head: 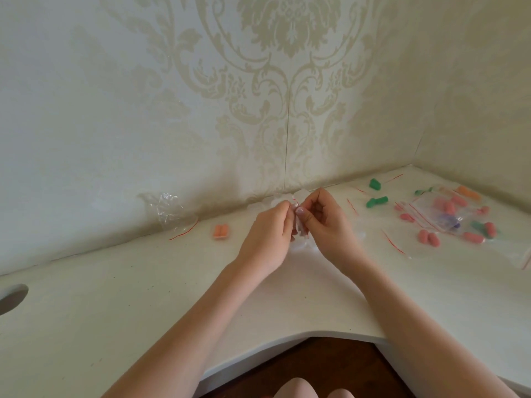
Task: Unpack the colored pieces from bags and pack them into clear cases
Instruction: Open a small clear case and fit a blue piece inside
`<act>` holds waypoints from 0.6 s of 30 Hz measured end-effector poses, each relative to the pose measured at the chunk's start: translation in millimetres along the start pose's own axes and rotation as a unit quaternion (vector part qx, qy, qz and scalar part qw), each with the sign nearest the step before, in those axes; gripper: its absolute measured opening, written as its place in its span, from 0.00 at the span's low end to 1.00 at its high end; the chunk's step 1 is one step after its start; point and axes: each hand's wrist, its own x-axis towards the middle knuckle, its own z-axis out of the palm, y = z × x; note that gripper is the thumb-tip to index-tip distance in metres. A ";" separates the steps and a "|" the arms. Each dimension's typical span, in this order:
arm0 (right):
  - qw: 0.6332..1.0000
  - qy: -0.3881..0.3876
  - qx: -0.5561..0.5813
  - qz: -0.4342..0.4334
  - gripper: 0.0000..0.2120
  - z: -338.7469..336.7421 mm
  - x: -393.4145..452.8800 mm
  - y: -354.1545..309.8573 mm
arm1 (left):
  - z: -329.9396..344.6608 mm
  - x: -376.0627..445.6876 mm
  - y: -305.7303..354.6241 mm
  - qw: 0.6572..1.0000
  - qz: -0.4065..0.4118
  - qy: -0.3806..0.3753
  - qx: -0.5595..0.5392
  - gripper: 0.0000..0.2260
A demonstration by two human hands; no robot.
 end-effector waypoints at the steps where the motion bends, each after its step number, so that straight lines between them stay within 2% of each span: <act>1: 1.000 -0.001 -0.003 -0.005 0.08 1.6 -0.6 1.2 | -0.7 -0.8 -0.2 1.000 0.004 0.001 0.002 0.13; 5: 0.999 -0.003 -0.025 -0.021 0.09 10.5 -4.8 1.5 | -0.2 -4.0 6.2 1.000 0.013 0.015 -0.008 0.13; 12: 0.997 0.041 -0.044 -0.042 0.12 16.0 -5.0 -0.2 | -8.8 2.6 9.1 0.999 0.032 -0.011 0.011 0.15; 18: 0.993 0.050 -0.099 -0.050 0.07 15.5 -7.1 -1.8 | -12.2 4.6 4.8 0.993 0.077 -0.031 0.082 0.10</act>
